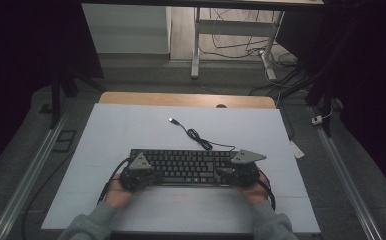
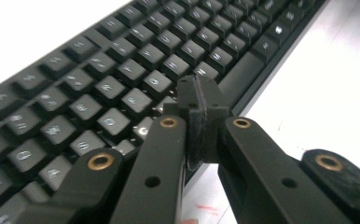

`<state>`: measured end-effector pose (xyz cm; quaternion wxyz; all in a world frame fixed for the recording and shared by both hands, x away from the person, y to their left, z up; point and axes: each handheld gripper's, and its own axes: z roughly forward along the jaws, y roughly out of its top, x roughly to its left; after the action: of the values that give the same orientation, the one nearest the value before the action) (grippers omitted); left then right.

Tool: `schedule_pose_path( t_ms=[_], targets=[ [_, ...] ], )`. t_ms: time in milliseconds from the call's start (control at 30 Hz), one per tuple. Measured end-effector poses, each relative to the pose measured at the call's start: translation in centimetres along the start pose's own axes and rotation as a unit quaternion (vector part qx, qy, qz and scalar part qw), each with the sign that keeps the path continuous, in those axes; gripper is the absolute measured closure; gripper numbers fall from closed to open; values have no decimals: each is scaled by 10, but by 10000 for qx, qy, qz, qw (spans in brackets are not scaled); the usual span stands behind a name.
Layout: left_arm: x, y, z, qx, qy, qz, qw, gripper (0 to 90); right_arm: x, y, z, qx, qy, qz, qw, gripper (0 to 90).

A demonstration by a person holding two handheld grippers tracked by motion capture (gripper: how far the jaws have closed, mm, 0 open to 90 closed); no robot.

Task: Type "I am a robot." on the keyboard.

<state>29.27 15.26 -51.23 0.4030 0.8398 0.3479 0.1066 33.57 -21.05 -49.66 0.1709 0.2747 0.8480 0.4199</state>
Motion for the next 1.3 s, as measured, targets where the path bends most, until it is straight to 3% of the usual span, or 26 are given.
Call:
schedule_pose_path(
  t_ms=[167, 300, 467, 700, 1300],
  targets=[
    [10, -1, -13, -297, -84, -290, 9991, 758, 0, 0, 0, -25, 1, -26, 10000, 508],
    [18, -3, -19, -416, 49, -535, 9977, 598, -1, 0, -1, -41, 7, 38, 10000, 507],
    [24, -5, -23, -436, 232, -692, 9964, 476, -2, 0, -1, -43, -6, 28, 10000, 507],
    [31, -7, -27, -383, 369, -737, 9959, 421, -2, 0, -2, -38, -20, 24, 10000, 507],
    [42, -12, -32, -356, 586, -794, 9945, 401, -2, 0, -1, -28, -8, 29, 10000, 502]
  ],
)
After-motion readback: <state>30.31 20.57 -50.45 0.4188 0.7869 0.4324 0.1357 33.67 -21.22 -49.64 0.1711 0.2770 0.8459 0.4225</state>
